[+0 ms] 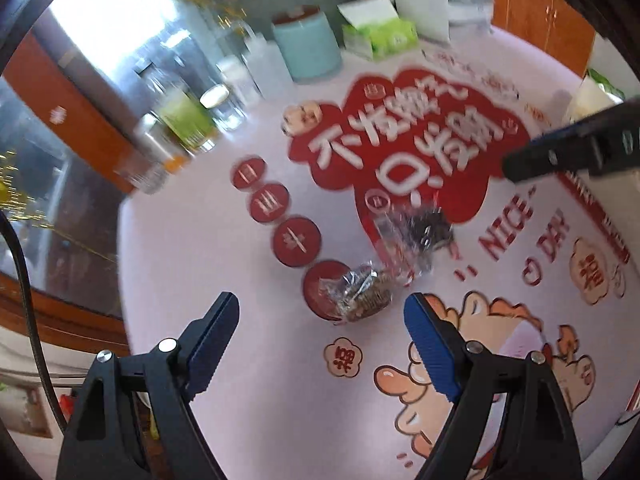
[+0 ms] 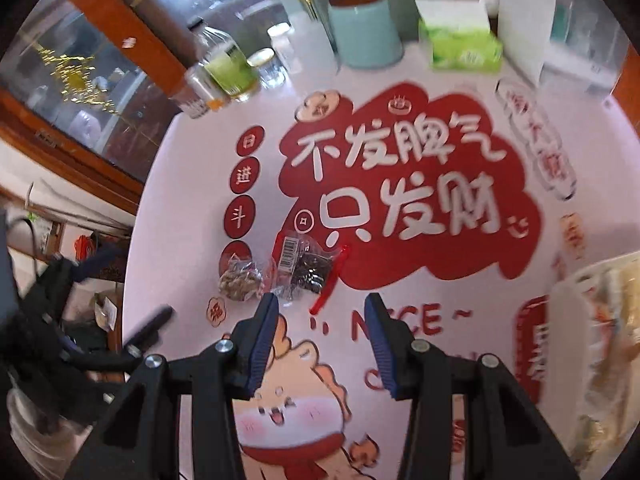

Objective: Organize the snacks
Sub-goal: 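Grasp the clear nut bag with the left gripper while the right grasps the dark date bag, then carry both bags into the white tray and open both grippers to release them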

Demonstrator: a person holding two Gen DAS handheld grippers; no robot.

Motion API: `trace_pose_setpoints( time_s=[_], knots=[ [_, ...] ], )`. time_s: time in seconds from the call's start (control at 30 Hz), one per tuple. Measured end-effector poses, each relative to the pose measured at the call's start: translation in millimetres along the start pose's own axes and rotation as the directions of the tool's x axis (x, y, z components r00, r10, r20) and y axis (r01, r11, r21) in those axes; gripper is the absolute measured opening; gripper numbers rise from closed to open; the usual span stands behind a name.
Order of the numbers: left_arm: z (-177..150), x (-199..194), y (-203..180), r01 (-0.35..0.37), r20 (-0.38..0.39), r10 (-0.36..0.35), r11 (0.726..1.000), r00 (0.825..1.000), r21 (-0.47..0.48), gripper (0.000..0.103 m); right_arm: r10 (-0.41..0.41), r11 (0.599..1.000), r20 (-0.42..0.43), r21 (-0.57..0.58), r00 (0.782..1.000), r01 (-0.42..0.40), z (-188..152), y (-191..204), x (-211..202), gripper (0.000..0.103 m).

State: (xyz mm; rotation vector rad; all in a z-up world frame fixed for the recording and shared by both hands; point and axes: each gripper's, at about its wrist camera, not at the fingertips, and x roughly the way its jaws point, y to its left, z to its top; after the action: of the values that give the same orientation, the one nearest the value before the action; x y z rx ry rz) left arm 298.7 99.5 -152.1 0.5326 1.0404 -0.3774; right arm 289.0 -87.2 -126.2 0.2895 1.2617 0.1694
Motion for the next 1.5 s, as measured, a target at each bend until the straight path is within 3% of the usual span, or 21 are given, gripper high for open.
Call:
trace_pose_setpoints(
  time_s=[0.17,0.33,0.43,0.5,0.6,0.67,0.8,0.93,1.23,1.33,1.5],
  knots=[
    [-5,53,-6,0.067,-0.052,-0.066,0.998,0.996,0.011,0.084,0.039,0.996,-0.048,0.077,0.998,-0.035,14,-7,49,0.045],
    [-7,80,-16,0.076,-0.051,-0.075,0.997,0.996,0.03,0.084,0.057,0.991,-0.101,0.128,0.993,-0.044,19,-12,97,0.045],
    [-3,88,-14,0.082,-0.038,-0.081,0.997,0.996,0.007,0.076,0.057,0.991,-0.11,0.131,0.992,-0.042,21,-10,114,0.045],
    [-1,94,-9,0.097,-0.042,-0.098,0.995,0.994,-0.026,0.064,0.052,0.992,-0.109,0.123,0.993,-0.038,21,-7,121,0.046],
    [-3,101,0,0.132,-0.051,-0.137,0.987,0.989,-0.089,0.052,-0.003,0.997,-0.093,0.071,0.996,0.01,24,7,127,0.049],
    [-8,102,10,0.16,-0.038,-0.167,0.976,0.985,-0.146,0.051,-0.048,0.998,-0.088,0.028,0.995,0.05,23,16,129,0.05],
    [-20,96,25,0.18,0.005,-0.183,0.957,0.983,-0.226,0.042,-0.173,0.979,-0.072,-0.119,0.982,0.164,17,39,136,0.05],
    [-33,93,39,0.208,0.037,-0.207,0.928,0.978,-0.31,0.041,-0.244,0.945,-0.01,-0.226,0.97,0.236,5,53,139,0.046],
    [-59,66,39,0.268,0.089,-0.256,0.852,0.962,-0.449,0.04,-0.217,0.949,0.018,-0.229,0.976,0.215,-34,39,118,0.041],
    [-62,38,28,0.285,0.112,-0.263,0.849,0.958,-0.445,0.04,-0.199,0.953,0.021,-0.227,0.98,0.199,-58,33,99,0.041],
    [-58,-14,-6,0.272,0.131,-0.239,0.871,0.962,-0.409,0.04,-0.156,0.966,0.036,-0.203,0.987,0.16,-93,24,57,0.042]
  ],
)
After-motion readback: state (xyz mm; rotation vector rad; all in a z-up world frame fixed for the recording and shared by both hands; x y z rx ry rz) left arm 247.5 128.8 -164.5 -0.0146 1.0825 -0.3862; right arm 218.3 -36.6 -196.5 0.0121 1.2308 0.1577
